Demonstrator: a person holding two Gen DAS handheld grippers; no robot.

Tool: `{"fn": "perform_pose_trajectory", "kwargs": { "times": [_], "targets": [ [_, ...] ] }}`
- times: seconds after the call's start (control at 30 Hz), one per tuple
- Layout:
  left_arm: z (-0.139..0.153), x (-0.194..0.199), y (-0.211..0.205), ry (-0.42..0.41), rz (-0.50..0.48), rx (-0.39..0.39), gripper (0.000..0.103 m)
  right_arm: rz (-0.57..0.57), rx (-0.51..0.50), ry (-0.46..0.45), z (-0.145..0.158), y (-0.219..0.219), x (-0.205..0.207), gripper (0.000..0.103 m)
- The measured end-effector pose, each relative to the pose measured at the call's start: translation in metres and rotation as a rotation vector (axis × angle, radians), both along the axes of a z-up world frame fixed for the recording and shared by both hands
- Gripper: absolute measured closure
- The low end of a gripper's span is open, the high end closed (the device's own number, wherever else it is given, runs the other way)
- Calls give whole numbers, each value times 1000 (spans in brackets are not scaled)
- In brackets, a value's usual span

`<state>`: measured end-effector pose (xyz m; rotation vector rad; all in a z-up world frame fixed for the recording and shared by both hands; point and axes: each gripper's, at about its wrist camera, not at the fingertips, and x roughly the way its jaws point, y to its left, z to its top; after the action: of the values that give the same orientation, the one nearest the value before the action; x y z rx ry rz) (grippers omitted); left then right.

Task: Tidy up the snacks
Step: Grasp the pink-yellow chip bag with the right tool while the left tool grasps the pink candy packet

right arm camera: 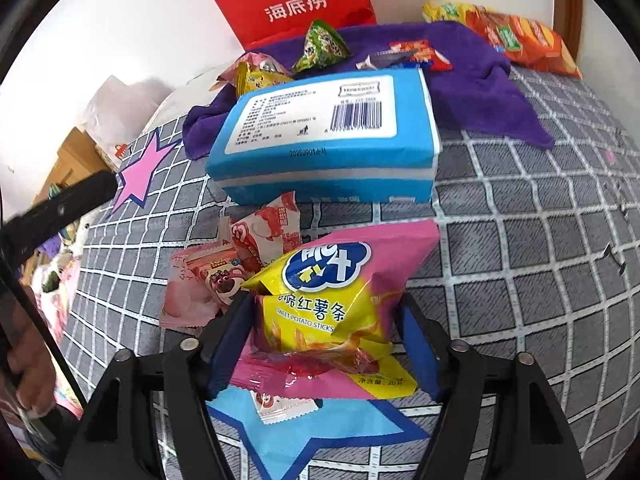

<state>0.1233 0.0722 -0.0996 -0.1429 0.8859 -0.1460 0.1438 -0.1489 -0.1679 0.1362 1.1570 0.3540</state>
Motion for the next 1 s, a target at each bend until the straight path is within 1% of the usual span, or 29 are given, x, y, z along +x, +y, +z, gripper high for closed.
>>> {"fn": "perform_pose_trajectory", "kwargs": {
  "times": [0.03,0.1,0.3,0.37,0.47,0.57,0.67,0.8,1.0],
  "targets": [
    [-1,-1,0,1,0,-3,38,-6,15,1,0,-3,0,37],
    [-4,-3,0,5,1,-1,38,-6,30,-5,3,-6,-2,39],
    [-19,-5,-6,41,-10,-22,38,-30,41,-96,22,-26,-15,40],
    [-27,-4,-9,62,-11,-23,38,-54,24,-123,25,-36,-17,40],
    [-43,-3,-16,99,-11,-14,38,-95,-36,-148,22,-53,-18,40],
    [-57,-2,-20,136,-10,-1,38,-123,-75,-138,12,-64,-17,40],
    [-70,1,-25,164,-11,15,38,-107,-86,-126,1,-67,-18,39],
    [-82,6,-34,182,-8,67,38,-77,-114,-155,-2,-60,-20,39],
    [-87,7,-47,151,-14,148,38,-59,-117,-164,-4,-60,-18,39]
  ]
}}
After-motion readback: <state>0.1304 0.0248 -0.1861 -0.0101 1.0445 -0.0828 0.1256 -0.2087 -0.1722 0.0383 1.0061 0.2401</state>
